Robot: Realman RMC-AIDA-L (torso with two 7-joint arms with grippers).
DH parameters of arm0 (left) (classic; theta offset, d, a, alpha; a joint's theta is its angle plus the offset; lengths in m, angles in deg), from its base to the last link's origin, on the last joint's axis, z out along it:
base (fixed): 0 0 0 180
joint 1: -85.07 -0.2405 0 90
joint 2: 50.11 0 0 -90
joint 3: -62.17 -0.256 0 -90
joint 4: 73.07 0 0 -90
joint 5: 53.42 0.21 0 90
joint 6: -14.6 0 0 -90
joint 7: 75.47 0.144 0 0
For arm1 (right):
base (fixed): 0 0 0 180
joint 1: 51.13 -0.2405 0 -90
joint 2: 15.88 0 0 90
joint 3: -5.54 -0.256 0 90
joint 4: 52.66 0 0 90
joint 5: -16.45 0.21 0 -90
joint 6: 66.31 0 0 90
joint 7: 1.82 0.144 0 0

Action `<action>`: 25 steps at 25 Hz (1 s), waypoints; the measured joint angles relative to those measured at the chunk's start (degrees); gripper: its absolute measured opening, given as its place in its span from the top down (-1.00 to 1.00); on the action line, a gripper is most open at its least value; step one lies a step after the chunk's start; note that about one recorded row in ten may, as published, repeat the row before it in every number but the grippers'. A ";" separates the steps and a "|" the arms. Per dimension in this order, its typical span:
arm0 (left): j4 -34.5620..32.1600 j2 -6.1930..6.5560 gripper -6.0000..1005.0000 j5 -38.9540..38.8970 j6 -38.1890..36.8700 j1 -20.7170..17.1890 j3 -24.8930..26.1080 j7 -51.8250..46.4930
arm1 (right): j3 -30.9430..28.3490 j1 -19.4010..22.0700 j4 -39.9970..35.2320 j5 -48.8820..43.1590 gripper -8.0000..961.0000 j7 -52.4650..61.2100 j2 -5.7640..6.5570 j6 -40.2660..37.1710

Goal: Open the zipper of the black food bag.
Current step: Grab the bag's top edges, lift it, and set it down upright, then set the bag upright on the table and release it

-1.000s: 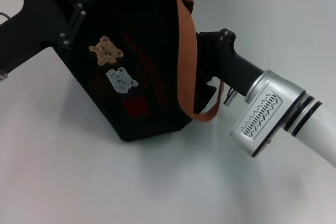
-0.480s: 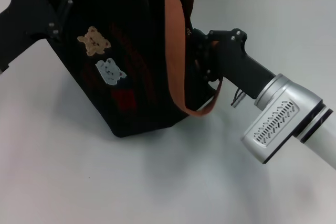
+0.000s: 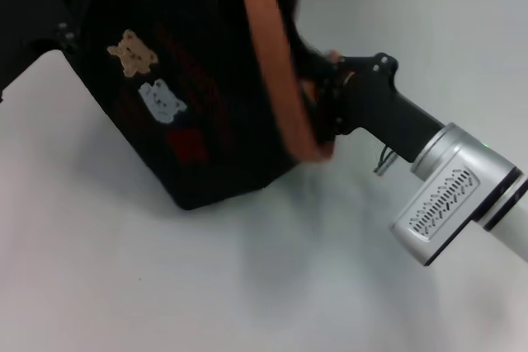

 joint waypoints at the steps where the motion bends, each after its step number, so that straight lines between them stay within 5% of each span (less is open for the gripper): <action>1: 0.00 0.01 0.86 -0.04 0.14 0.00 0.01 0.00 | 0.00 0.14 -0.11 0.00 0.99 -0.01 0.00 -0.29; 15: 0.51 0.05 0.86 -0.07 -0.05 0.17 -0.53 0.32 | -0.53 0.41 -0.36 0.47 0.93 4.81 0.12 -3.49; 23: 0.52 0.01 0.87 0.58 -0.41 0.04 -1.19 0.74 | 0.86 -4.82 -9.49 -0.82 0.88 27.57 0.58 -8.43; 25: 0.59 0.01 0.87 0.64 -0.93 -0.01 -1.45 0.80 | 4.19 -7.15 -16.89 -4.00 0.87 39.54 0.74 -11.65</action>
